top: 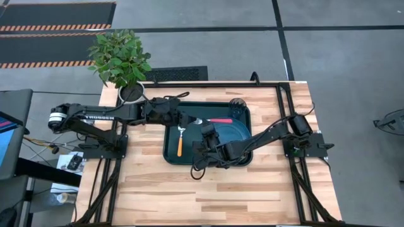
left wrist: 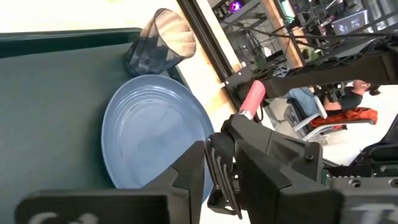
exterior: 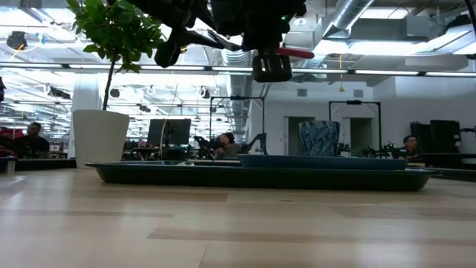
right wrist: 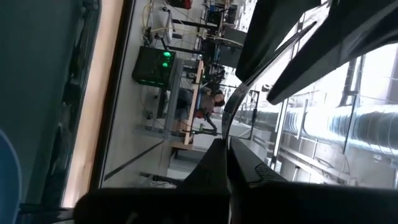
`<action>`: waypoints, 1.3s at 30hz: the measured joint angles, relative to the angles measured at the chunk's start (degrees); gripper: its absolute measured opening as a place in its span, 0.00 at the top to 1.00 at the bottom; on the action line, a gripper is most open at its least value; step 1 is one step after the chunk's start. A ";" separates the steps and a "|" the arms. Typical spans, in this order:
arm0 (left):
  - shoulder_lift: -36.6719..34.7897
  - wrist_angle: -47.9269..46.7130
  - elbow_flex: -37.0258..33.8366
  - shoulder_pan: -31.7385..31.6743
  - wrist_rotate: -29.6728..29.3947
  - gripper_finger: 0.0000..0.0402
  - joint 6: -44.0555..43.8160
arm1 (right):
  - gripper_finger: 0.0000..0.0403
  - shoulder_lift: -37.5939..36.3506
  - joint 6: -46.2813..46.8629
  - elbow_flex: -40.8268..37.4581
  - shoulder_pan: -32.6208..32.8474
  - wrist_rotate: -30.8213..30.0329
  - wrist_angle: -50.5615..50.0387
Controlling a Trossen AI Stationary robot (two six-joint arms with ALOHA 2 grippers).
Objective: Pick and place plate/cup/fork/spoon on tray
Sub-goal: Put the red fork on the black tray to the left of the blue plate
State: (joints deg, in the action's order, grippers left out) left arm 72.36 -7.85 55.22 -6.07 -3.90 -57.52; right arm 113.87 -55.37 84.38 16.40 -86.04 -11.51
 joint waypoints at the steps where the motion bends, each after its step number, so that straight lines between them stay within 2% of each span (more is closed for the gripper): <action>1: 0.00 -0.09 0.00 -0.01 0.01 0.82 0.01 | 1.00 0.02 0.00 -0.02 0.00 0.04 0.01; 11: 0.02 -0.03 -0.02 -0.20 1.46 0.98 1.66 | 0.99 0.00 -0.37 0.00 -0.15 -0.07 0.00; 21: 0.02 -0.36 -0.02 -0.17 1.84 1.00 1.99 | 0.98 0.00 0.12 -0.02 -0.28 0.24 0.49; 31: 0.00 0.54 -0.02 0.20 3.85 1.00 2.45 | 0.72 0.00 5.70 -0.02 -0.48 1.27 1.29; 39: -0.02 1.50 0.00 -0.27 2.10 1.00 4.74 | 0.49 0.00 10.69 -0.02 0.00 1.12 1.33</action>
State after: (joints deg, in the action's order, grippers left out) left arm 72.34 -6.35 55.22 -6.34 -1.80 -52.78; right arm 113.86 -44.68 84.36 16.40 -84.92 -10.17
